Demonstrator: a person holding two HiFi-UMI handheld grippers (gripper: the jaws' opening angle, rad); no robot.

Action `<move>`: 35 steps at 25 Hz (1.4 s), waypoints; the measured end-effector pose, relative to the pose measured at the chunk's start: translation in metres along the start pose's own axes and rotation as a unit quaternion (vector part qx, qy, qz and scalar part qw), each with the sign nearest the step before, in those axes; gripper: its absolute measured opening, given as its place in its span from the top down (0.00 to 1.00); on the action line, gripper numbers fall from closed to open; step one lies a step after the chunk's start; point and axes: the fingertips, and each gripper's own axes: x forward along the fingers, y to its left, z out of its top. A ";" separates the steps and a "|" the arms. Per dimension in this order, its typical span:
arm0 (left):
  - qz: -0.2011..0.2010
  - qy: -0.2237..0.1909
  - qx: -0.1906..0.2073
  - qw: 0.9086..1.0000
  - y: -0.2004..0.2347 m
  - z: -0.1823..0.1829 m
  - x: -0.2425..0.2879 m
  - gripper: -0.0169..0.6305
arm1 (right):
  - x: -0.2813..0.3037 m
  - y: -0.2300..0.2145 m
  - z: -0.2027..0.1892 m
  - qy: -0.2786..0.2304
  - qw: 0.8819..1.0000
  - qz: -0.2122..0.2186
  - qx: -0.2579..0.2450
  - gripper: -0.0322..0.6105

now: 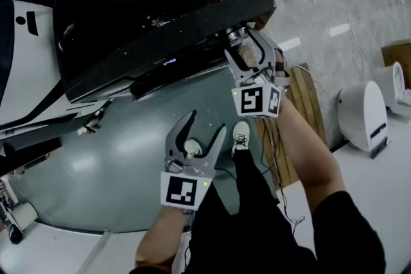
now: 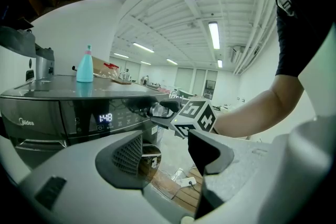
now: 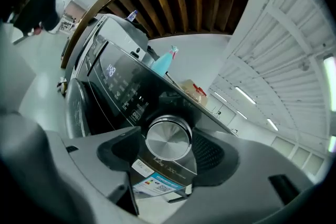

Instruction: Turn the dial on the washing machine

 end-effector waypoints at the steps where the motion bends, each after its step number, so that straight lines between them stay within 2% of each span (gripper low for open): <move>1: 0.000 0.000 -0.001 1.000 0.000 0.000 0.000 0.58 | 0.000 0.000 0.000 0.002 1.000 -0.005 -0.011 0.49; 4: 0.000 0.001 -0.002 1.000 0.001 -0.001 0.000 0.58 | 0.001 -0.001 0.000 0.003 1.000 -0.013 -0.025 0.52; 8: 0.000 0.001 -0.004 1.000 0.001 -0.003 0.000 0.58 | 0.002 -0.002 0.000 0.001 1.000 -0.012 -0.001 0.52; 11: 0.001 0.003 -0.006 1.000 0.002 -0.004 0.000 0.58 | 0.001 -0.002 -0.003 0.004 0.997 0.000 0.076 0.53; 15: 0.000 0.003 -0.006 1.000 0.002 -0.004 0.001 0.58 | 0.002 -0.008 -0.003 -0.005 0.976 0.028 0.215 0.53; 17: 0.000 0.001 -0.004 1.000 0.002 -0.003 0.001 0.58 | 0.002 -0.010 -0.002 -0.012 0.969 0.034 0.246 0.52; 28: -0.001 0.003 -0.001 1.000 0.001 -0.004 0.001 0.58 | -0.003 -0.001 -0.005 0.003 0.986 0.027 0.162 0.50; 32: -0.001 0.003 -0.004 1.000 0.000 -0.003 0.001 0.58 | -0.002 -0.001 -0.003 0.002 0.997 0.012 0.075 0.50; 35: -0.001 0.003 -0.003 1.000 -0.001 -0.004 0.000 0.58 | -0.001 0.001 -0.001 0.000 1.000 -0.003 -0.004 0.50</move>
